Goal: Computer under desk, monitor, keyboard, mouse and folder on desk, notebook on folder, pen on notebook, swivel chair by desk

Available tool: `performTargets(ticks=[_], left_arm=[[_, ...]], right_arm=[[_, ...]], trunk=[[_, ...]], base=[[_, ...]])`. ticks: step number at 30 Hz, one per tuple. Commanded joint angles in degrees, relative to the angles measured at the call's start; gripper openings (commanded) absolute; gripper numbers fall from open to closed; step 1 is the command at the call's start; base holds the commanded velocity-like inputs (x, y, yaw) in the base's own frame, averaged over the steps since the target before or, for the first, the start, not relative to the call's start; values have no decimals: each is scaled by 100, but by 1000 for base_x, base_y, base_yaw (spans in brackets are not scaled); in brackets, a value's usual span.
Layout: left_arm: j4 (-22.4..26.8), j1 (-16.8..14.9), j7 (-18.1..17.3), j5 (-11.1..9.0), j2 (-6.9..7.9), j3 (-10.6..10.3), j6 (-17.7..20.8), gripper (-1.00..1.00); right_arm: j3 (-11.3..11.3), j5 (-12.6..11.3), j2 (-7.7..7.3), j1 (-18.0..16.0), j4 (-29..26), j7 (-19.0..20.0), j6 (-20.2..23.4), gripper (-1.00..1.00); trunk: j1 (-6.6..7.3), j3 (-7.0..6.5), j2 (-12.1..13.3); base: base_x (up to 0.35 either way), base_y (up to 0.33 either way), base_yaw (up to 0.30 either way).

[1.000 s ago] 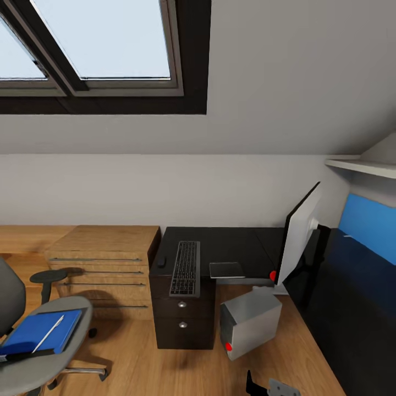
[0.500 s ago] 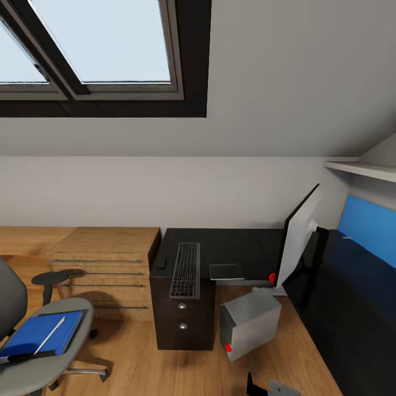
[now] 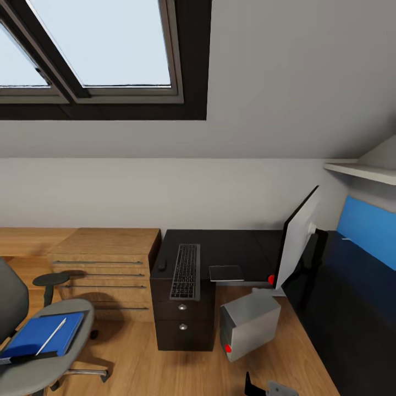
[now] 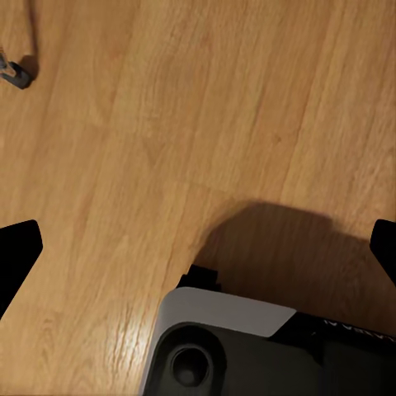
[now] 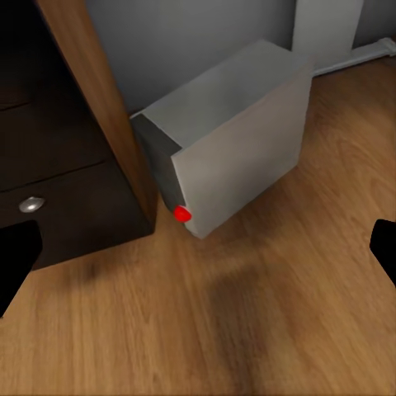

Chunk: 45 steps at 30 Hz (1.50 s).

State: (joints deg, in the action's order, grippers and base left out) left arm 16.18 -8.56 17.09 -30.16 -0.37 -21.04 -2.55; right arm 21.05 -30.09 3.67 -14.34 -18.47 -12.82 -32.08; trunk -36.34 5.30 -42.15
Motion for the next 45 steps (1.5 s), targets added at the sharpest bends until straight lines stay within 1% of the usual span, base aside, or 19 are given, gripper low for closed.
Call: performTargets(ticks=[1, 26, 28, 30, 31, 34, 35, 36, 37, 38, 40, 41, 42, 43, 44, 45], left_arm=[[-1, -5, 31, -60, 2, -49, -26, 100], [-1, -5, 31, -60, 5, -49, -51, 100], [-1, -5, 31, -60, 2, -49, -62, 100], [-1, -5, 31, -57, -8, -52, -96, 100], [-1, -5, 31, -55, -13, -53, -143, 100], [-1, -5, 34, -56, -18, -47, -337, 100], [-1, -5, 38, -57, -20, -42, -482, 100], [-1, -5, 44, -58, -21, -41, -563, 100], [-1, -5, 60, -59, -25, -43, -737, 100], [-1, -5, 67, -57, -27, -44, -832, 100], [-6, -5, 82, -57, -31, -47, -1224, 100], [-8, -5, 84, -58, -32, -48, -1383, 100], [-8, -5, 86, -58, -32, -46, -1442, 100], [-9, -5, 87, -59, -32, -47, -1527, 100], [-9, -5, 87, -59, -33, -45, -1581, 100], [-11, -5, 87, -59, -33, -46, -1601, 100]], right_arm=[[49, -24, 2, -5, 1, -45, -18, 100], [59, -23, 19, -5, -30, -10, -32, 100], [80, 8, 33, -6, -55, 76, -68, 100], [118, 136, 143, -10, -162, 173, -95, 100], [123, 210, 182, -16, -311, 181, -81, 100], [121, 300, 201, -39, -730, 97, 54, 100], [116, 322, 173, -57, -997, -23, 233, 100], [113, 331, 142, -70, -1140, -101, 355, 100], [109, 342, 46, -121, -1454, -292, 664, 100], [107, 346, -15, -162, -1628, -397, 847, 100], [95, 350, -299, -353, -2379, -800, 1675, 100], [67, 347, -463, -450, -2775, -956, 2181, 100], [39, 343, -540, -490, -2959, -1015, 2428, 100], [-68, 331, -691, -547, -3276, -1094, 2877, 100], [-253, 311, -820, -584, -3514, -1137, 3251, 100], [-363, 300, -872, -597, -3602, -1151, 3402, 100]], trunk=[[21, -9, 34], [570, -458, 1037], [614, -494, 1117], [658, -530, 1197], [680, -548, 1237], [746, -601, 1358], [746, -601, 1358], [746, -601, 1358], [746, -601, 1358], [746, -601, 1358], [746, -601, 1358], [746, -601, 1358], [746, -601, 1358], [746, -601, 1358], [746, -601, 1358], [746, -601, 1358]], base=[[0, 0, 0], [0, 0, 0], [0, 0, 0], [0, 0, 0], [0, 0, 0], [0, 0, 0], [0, 0, 0], [0, 0, 0], [0, 0, 0], [0, 0, 0], [0, 0, 0], [0, 0, 0], [0, 0, 0], [0, 0, 0], [0, 0, 0], [0, 0, 0]])
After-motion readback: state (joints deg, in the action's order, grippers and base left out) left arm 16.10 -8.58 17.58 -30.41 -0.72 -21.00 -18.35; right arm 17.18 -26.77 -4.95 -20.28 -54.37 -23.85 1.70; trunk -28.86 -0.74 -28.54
